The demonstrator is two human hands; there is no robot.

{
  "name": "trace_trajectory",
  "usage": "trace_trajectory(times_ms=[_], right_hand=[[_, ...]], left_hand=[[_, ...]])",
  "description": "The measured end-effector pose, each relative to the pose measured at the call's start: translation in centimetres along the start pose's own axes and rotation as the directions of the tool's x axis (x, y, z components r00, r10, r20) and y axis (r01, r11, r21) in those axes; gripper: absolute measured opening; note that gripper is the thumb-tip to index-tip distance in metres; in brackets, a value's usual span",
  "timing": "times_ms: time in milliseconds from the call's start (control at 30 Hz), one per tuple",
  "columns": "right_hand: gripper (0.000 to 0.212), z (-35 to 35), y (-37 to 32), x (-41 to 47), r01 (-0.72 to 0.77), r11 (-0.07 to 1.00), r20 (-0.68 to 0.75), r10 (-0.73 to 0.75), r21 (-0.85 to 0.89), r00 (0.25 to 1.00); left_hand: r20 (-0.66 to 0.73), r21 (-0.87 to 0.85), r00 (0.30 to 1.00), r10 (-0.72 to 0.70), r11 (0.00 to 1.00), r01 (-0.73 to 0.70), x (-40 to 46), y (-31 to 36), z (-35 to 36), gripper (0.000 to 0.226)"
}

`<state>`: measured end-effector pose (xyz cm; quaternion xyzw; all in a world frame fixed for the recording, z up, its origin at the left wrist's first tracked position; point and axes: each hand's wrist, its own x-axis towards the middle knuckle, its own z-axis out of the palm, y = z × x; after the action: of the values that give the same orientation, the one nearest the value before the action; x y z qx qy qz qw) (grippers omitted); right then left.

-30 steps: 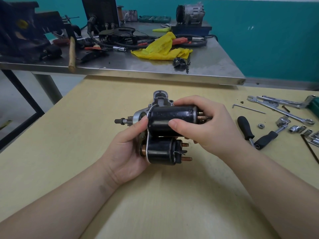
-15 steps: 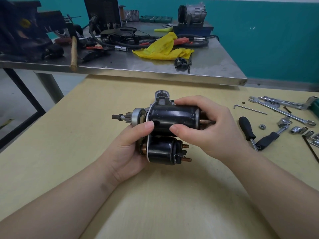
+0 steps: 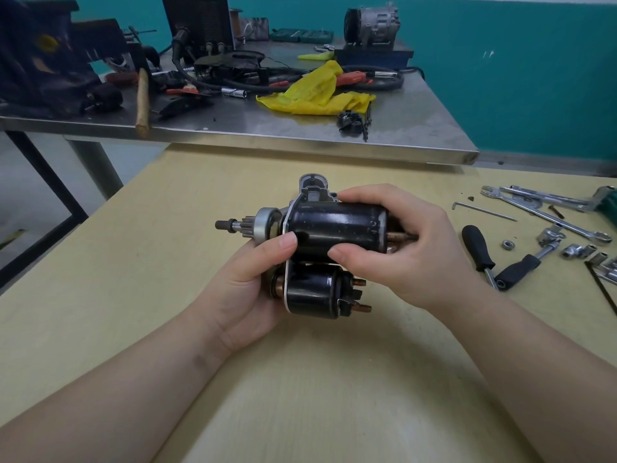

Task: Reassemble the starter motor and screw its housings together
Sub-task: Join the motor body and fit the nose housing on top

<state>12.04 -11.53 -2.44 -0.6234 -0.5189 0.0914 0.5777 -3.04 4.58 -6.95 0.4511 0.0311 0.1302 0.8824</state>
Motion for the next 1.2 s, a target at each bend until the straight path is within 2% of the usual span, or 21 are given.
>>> trace_trajectory(times_ms=[400, 567, 767, 833, 933, 1033, 1200], right_hand=[[0.054, -0.2, 0.0, 0.1, 0.006, 0.999, 0.018, -0.006, -0.047, 1.0], [0.057, -0.3, -0.1, 0.0, 0.026, 0.997, 0.036, -0.023, -0.077, 0.999], [0.055, -0.7, 0.3, 0.1, 0.02, 0.997, 0.068, -0.014, -0.081, 0.998], [0.054, -1.2, 0.5, 0.3, -0.016, 0.998, 0.117, 0.022, -0.054, 0.993], [0.049, -1.9, 0.8, 0.7, -0.12, 0.992, 0.201, 0.108, 0.046, 0.974], [0.041, -2.6, 0.9, 1.1, -0.212, 0.975, 0.252, 0.188, 0.073, 0.949], [0.052, -2.1, 0.5, 1.4, -0.297, 0.954, 0.269, 0.294, -0.032, 0.917]], left_hand=[[0.019, 0.0, 1.0, -0.008, 1.0, 0.008, 0.0, 0.0, -0.2, 0.063], [0.074, 0.009, 0.997, -0.004, 1.0, 0.003, 0.0, 0.1, -0.1, 0.052], [0.029, 0.077, 0.999, 0.034, 0.996, -0.036, -0.1, 0.1, -0.1, 0.064], [-0.01, 0.092, 0.998, 0.057, 0.994, -0.056, 0.0, 0.1, -0.1, 0.065], [-0.055, 0.13, 0.995, 0.084, 0.989, -0.077, 0.2, 0.2, -0.2, 0.054], [-0.047, 0.196, 0.991, 0.126, 0.974, -0.114, 0.2, 0.3, -0.1, 0.047], [-0.042, 0.377, 0.98, 0.192, 0.912, -0.163, 0.2, -0.2, 0.3, 0.066]])
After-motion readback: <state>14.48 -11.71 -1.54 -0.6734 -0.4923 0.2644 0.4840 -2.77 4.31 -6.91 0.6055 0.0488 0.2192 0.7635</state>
